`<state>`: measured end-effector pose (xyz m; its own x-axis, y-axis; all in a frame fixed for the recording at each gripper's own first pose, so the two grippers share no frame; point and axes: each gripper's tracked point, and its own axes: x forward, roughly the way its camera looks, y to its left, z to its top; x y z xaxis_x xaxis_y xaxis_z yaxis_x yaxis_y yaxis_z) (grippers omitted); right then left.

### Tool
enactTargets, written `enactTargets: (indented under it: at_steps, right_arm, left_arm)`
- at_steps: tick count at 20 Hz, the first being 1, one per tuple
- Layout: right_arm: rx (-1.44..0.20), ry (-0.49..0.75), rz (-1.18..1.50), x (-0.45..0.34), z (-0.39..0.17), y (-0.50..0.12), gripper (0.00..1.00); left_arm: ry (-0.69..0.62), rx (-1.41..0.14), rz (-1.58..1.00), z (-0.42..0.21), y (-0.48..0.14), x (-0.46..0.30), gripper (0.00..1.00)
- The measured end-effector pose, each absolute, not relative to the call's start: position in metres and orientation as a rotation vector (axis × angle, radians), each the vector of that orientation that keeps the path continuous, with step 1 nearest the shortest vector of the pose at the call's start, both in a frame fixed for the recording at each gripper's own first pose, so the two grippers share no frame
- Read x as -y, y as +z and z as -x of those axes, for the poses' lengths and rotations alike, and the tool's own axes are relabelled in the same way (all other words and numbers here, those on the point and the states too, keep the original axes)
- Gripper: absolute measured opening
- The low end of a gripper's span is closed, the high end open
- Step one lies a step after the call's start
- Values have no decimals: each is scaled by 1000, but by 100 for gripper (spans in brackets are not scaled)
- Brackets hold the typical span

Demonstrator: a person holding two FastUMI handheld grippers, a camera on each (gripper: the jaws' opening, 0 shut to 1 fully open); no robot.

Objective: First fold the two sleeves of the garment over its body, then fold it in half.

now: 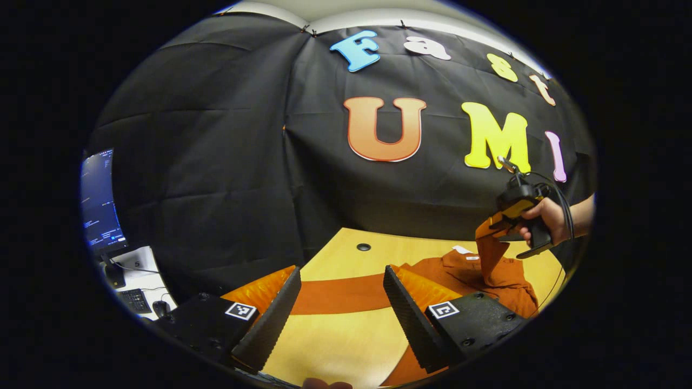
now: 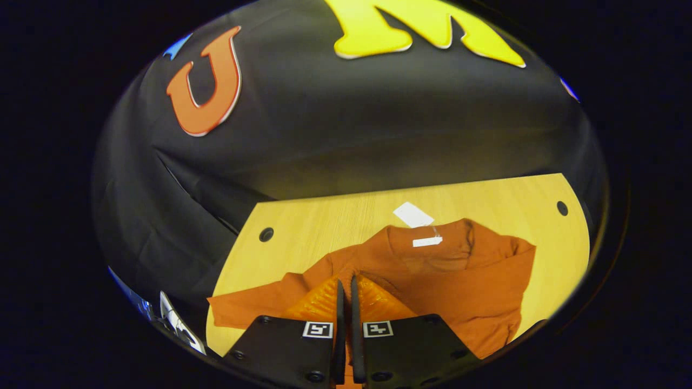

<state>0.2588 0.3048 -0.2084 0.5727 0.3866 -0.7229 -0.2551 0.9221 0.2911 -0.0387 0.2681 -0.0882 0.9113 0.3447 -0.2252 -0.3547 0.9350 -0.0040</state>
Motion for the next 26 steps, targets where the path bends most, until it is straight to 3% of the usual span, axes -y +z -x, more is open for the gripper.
enactTargets:
  at_steps: [5, 6, 8, 10, 11, 13, 15, 16, 17, 18, 23, 26]
  right_arm:
    - [-1019, 324, -188, -347, -260, -286, 3]
    - [-1032, 319, -211, -353, -257, -291, 10]
    - [-1040, 324, -230, -361, -257, -299, 6]
    - [-1026, 358, -272, -372, -258, -293, 22]
    - [-1011, 363, -275, -373, -258, -285, 35]
    - [-979, 386, -279, -373, -257, -268, 42]
    - [-943, 412, -262, -368, -251, -248, 42]
    - [-918, 437, -226, -364, -248, -236, 54]
    - [-903, 462, -178, -356, -237, -226, 59]
    - [-879, 496, -147, -354, -227, -214, 72]
    - [-807, 687, -108, -326, -144, -144, 73]
    - [-796, 675, -122, -275, -107, -125, 73]
  left_arm:
    - [414, -261, 40, 57, -101, -295, 99]
    - [420, -268, 38, 60, -103, -297, 99]
    - [424, -270, 42, 61, -103, -298, 99]
    - [425, -264, 45, 59, -101, -298, 99]
    - [417, -259, 49, 57, -100, -298, 99]
    - [410, -241, 56, 49, -101, -299, 99]
    - [397, -242, 68, 39, -105, -299, 99]
    - [383, -247, 72, 33, -109, -300, 99]
    - [372, -250, 72, 27, -113, -301, 99]
    - [366, -249, 69, 20, -118, -306, 99]
    - [305, -330, 182, -24, -173, -343, 99]
    - [249, -411, 296, -51, -216, -361, 98]
